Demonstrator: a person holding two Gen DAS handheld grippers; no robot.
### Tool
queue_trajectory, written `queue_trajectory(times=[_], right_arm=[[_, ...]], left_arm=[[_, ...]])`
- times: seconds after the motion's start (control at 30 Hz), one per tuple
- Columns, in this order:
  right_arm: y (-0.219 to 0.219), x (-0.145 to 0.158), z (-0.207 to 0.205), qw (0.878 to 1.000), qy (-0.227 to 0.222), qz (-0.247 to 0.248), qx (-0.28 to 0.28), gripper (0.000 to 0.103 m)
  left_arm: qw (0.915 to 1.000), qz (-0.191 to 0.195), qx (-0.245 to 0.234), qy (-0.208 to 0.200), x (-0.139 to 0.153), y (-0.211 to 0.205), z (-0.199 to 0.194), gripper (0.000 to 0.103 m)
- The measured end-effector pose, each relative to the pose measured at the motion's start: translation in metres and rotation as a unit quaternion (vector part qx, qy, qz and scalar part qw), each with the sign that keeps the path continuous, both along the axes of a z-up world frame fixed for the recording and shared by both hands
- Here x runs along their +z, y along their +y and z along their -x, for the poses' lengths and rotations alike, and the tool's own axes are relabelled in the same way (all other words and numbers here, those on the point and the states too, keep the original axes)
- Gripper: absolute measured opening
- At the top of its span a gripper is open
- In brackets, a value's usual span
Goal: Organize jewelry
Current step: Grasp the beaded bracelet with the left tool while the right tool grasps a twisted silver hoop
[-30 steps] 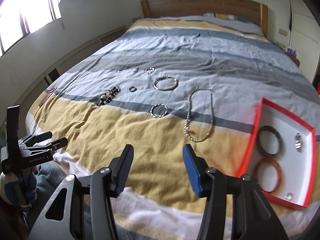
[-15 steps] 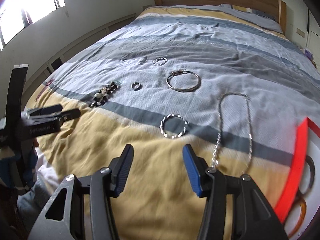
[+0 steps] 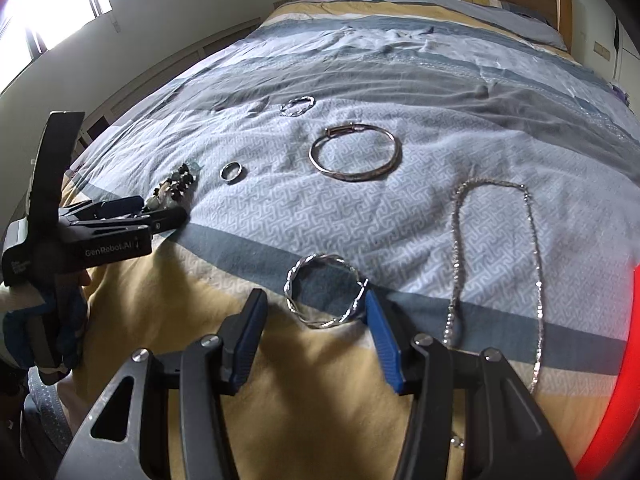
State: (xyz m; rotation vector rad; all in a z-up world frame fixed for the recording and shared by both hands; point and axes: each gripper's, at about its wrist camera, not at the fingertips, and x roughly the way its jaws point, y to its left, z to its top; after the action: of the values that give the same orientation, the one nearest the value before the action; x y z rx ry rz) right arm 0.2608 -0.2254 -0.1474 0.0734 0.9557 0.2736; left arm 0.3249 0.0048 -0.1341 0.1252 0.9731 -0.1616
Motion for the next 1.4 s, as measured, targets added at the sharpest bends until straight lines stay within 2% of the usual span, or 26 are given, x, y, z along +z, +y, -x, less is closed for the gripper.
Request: queue_trajectory(times=[0.07,0.1,0.17,0.43,0.6,1.03,1.23,1.4], right_arm=[[0.0,-0.001,0.0,1.0,-0.003,0.002,-0.003,0.041],[-0.002,-0.001,0.0,1.0,-0.002,-0.001,-0.005,0.037],[-0.002,0.0,0.0,1.0,-0.002,-0.004,-0.004,0.037],[0.0,0.012,0.01,1.0,-0.01,-0.007,0.0,0.036],[0.008,0.033,0.029,1.0,-0.024,-0.017,0.007,0.036],[0.027,0.094,0.117,0.998,-0.064,-0.025,0.011,0.036],[0.008,0.122,0.161,0.995,-0.094,-0.017,-0.011,0.036],[-0.019,0.143,0.191,0.992,-0.121,-0.011,-0.035,0.036]], left_arm=[[1.0,0.001,-0.008,0.0,0.002,-0.004,0.002,0.04],[0.9999,0.003,-0.013,0.001,0.002,-0.006,0.002,0.034],[0.9998,0.009,-0.018,0.005,0.003,-0.01,0.003,0.015],[0.9995,0.027,-0.016,0.009,0.014,-0.007,0.022,0.014],[0.9992,0.037,-0.014,0.003,0.032,-0.002,0.043,0.014],[0.997,0.056,-0.019,-0.05,0.104,0.014,0.126,0.014],[0.9943,0.064,-0.03,-0.08,0.137,0.009,0.162,0.014],[0.9905,0.066,-0.056,-0.107,0.165,-0.013,0.187,0.014]])
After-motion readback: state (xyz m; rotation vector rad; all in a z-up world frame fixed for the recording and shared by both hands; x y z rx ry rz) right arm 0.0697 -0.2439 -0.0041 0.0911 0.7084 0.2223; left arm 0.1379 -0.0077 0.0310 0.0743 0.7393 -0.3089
